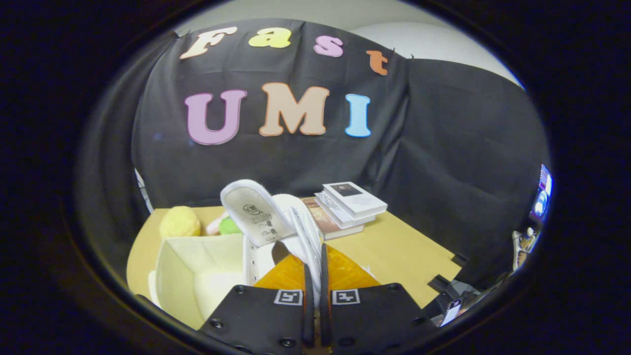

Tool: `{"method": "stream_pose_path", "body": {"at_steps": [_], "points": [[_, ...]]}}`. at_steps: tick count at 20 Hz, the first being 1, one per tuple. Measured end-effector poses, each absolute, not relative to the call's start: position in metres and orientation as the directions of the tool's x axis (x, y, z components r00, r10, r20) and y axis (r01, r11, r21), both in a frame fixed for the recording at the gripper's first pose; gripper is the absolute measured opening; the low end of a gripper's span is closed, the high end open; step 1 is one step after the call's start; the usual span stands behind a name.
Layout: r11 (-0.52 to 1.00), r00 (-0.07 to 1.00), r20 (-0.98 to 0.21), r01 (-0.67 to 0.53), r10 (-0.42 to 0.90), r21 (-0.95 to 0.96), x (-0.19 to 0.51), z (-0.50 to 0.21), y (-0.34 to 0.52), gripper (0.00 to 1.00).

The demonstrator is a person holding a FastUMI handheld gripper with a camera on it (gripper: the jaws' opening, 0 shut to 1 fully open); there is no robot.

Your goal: Open the storage box then place both shoes into the box .Put the left shoe in first, then the right shoe, with the right side of both shoes facing outward in a uniform manner.

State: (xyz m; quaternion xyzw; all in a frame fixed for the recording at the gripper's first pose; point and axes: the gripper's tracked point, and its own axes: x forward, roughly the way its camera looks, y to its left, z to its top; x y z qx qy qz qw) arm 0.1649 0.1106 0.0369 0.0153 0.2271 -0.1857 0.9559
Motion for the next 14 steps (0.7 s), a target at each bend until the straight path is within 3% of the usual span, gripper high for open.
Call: {"method": "stream_pose_path", "body": {"at_steps": [5,14], "points": [[0.969,0.83,-0.533,0.237,-0.163,0.074,0.195,0.009,0.208,0.08],[0.991,0.517,-0.846,0.1,-0.128,-0.089,0.181,-0.126,0.263,0.08]]}}
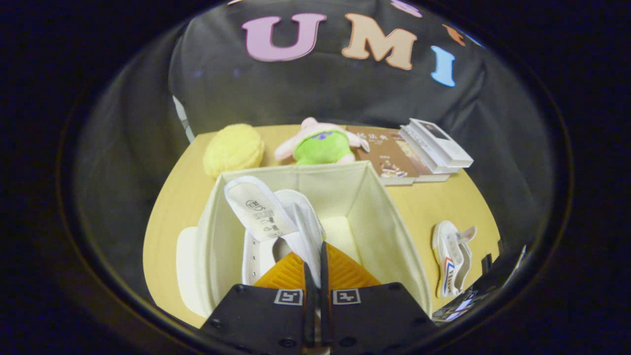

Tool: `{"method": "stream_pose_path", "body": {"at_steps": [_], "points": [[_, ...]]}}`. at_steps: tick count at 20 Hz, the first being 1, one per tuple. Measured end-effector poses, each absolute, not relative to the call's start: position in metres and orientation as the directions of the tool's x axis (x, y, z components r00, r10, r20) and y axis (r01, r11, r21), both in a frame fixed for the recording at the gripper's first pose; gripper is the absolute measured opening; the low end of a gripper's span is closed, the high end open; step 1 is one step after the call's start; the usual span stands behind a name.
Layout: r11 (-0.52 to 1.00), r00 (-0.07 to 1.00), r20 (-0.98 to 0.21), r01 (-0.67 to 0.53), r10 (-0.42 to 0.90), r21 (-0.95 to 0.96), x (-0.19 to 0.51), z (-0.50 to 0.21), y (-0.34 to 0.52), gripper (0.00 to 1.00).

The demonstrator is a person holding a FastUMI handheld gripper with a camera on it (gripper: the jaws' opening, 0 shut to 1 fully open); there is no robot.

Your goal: Open the storage box then place both shoes into the box .Put the left shoe in first, then the right shoe, with the right side of both shoes facing outward in a uniform manner.

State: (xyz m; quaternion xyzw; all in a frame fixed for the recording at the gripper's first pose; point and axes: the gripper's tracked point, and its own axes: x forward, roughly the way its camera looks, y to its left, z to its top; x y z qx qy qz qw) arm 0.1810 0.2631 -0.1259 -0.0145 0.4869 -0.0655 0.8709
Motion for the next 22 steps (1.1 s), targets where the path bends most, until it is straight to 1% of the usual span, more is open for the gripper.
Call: {"method": "stream_pose_path", "body": {"at_steps": [6,7,9,13,15,17,19,22], "points": [[0.997,0.35,-0.933,0.026,-0.077,-0.072,0.163,-0.161,0.284,0.09],[0.997,0.337,-0.938,0.022,-0.083,-0.08,0.163,-0.162,0.282,0.14],[1.0,0.324,-0.946,-0.011,-0.004,-0.008,0.163,-0.169,0.296,0.22],[1.0,0.378,-0.926,-0.012,0.004,0.0,0.157,-0.15,0.289,0.38],[1.0,0.42,-0.907,-0.002,0.007,0.006,0.155,-0.13,0.274,0.59],[0.997,0.473,-0.879,0.006,0.064,0.076,0.155,-0.109,0.269,0.8],[0.994,0.518,-0.851,0.013,0.083,0.105,0.154,-0.086,0.254,1.0],[0.993,0.575,-0.816,0.046,0.062,0.108,0.149,-0.059,0.219,1.0]]}}
